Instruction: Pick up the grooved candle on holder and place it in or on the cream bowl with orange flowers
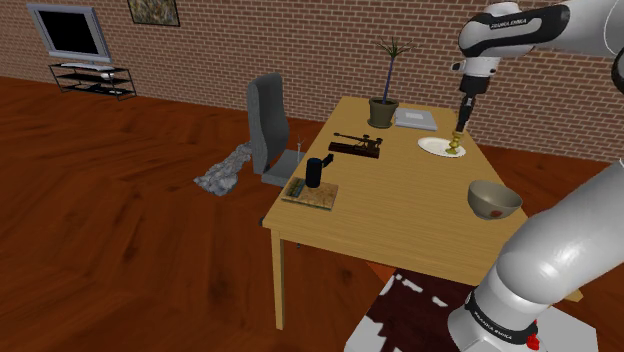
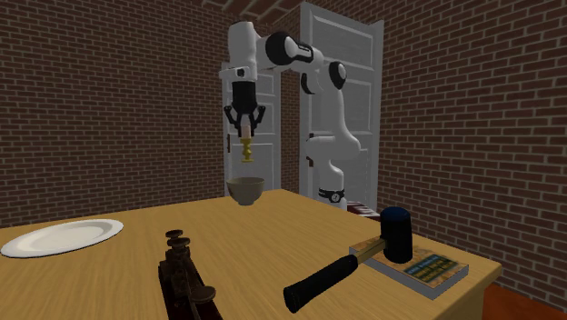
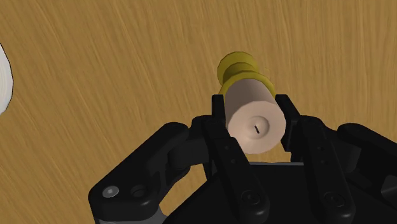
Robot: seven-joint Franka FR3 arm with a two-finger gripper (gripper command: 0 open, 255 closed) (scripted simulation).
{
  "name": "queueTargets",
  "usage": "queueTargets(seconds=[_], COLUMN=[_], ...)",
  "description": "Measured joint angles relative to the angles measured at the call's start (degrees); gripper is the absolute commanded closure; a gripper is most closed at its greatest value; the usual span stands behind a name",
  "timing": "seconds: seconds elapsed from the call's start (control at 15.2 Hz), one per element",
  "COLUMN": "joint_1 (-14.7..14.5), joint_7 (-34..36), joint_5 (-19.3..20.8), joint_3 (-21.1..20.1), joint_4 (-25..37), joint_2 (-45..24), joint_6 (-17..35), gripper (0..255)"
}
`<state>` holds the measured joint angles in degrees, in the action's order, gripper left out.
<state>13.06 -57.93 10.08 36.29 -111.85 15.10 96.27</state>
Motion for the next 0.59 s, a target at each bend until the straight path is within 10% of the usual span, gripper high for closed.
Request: queueTargets(seconds=[0.59], joint_1=[5.9], joint_7=[-5.0], joint_5=[8.0], joint_3=[1.5], joint_4=[-6.4], joint_2=[12.8], joint_6=[-4.0], gripper=[255])
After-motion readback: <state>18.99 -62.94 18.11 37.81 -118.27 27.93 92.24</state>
